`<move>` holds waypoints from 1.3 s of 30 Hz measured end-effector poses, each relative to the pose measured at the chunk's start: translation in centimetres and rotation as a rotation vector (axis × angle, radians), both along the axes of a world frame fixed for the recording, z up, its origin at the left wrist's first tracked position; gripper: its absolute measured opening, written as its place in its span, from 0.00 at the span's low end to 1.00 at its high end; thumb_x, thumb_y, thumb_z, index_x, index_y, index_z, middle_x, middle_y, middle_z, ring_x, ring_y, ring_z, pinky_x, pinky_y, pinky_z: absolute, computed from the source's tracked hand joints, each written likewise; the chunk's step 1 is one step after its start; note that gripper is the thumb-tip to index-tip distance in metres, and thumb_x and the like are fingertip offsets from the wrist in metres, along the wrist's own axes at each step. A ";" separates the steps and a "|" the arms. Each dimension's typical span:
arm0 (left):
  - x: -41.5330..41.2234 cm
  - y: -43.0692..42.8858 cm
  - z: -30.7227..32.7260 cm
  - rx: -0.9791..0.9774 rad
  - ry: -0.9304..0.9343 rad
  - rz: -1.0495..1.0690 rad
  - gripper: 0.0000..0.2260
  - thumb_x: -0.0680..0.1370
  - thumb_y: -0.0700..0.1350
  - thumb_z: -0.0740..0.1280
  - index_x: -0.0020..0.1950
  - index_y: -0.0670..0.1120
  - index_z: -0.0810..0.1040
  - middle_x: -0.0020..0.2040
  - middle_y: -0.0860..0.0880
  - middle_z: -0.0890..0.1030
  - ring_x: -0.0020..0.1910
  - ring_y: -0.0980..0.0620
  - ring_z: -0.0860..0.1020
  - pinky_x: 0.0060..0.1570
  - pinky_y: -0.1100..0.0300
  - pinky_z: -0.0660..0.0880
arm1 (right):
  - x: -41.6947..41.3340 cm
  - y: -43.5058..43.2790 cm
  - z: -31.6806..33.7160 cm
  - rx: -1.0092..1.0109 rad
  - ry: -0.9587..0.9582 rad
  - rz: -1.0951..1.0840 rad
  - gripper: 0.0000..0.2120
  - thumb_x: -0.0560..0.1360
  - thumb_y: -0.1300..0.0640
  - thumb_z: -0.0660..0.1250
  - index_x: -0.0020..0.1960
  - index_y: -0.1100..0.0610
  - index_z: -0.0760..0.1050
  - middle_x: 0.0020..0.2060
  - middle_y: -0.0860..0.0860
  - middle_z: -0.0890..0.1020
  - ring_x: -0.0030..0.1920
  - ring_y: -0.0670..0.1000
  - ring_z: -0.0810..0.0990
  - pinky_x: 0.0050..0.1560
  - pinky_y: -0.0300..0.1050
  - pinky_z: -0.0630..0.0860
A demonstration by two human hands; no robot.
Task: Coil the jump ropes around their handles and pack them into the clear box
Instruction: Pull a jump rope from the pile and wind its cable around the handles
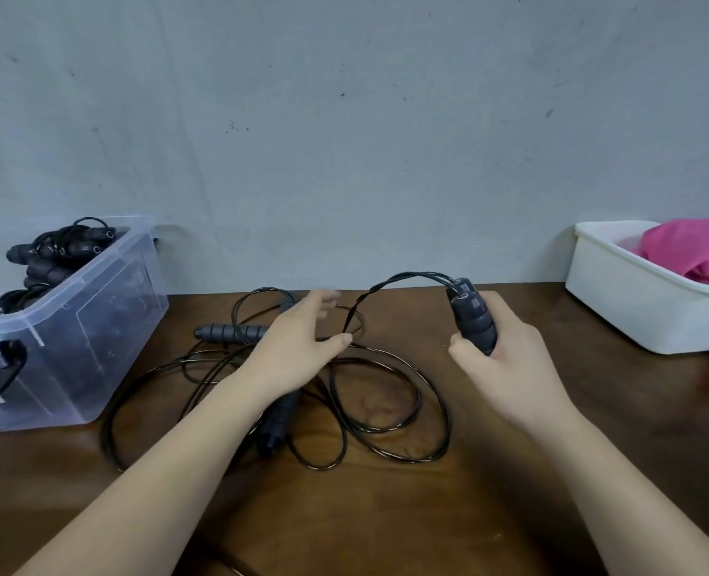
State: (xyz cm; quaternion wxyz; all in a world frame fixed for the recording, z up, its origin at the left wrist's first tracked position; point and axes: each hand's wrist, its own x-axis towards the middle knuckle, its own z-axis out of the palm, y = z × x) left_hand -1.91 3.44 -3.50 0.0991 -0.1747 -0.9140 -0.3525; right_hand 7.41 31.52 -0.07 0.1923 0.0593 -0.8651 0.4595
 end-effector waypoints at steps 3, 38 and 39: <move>-0.8 2.0 0.7 0.049 -0.083 -0.066 0.33 0.80 0.57 0.72 0.81 0.62 0.61 0.77 0.64 0.70 0.73 0.64 0.69 0.70 0.59 0.68 | 0.9 -0.4 -0.2 -0.021 0.035 0.076 0.10 0.76 0.59 0.70 0.52 0.46 0.74 0.34 0.43 0.78 0.32 0.44 0.72 0.34 0.32 0.69; 5.9 7.0 3.5 -0.343 -0.421 -0.413 0.07 0.81 0.48 0.70 0.47 0.46 0.83 0.35 0.52 0.86 0.38 0.58 0.86 0.49 0.58 0.81 | -3.0 3.2 -3.2 -1.027 -0.192 -0.092 0.08 0.76 0.66 0.73 0.53 0.57 0.80 0.36 0.55 0.80 0.32 0.52 0.78 0.38 0.49 0.72; 5.9 6.9 3.7 -0.354 -0.422 -0.418 0.07 0.81 0.48 0.70 0.47 0.46 0.83 0.35 0.53 0.86 0.38 0.59 0.86 0.50 0.57 0.81 | -3.2 3.8 -3.2 -1.054 -0.208 -0.096 0.08 0.76 0.65 0.74 0.53 0.58 0.80 0.36 0.55 0.81 0.32 0.52 0.78 0.39 0.49 0.73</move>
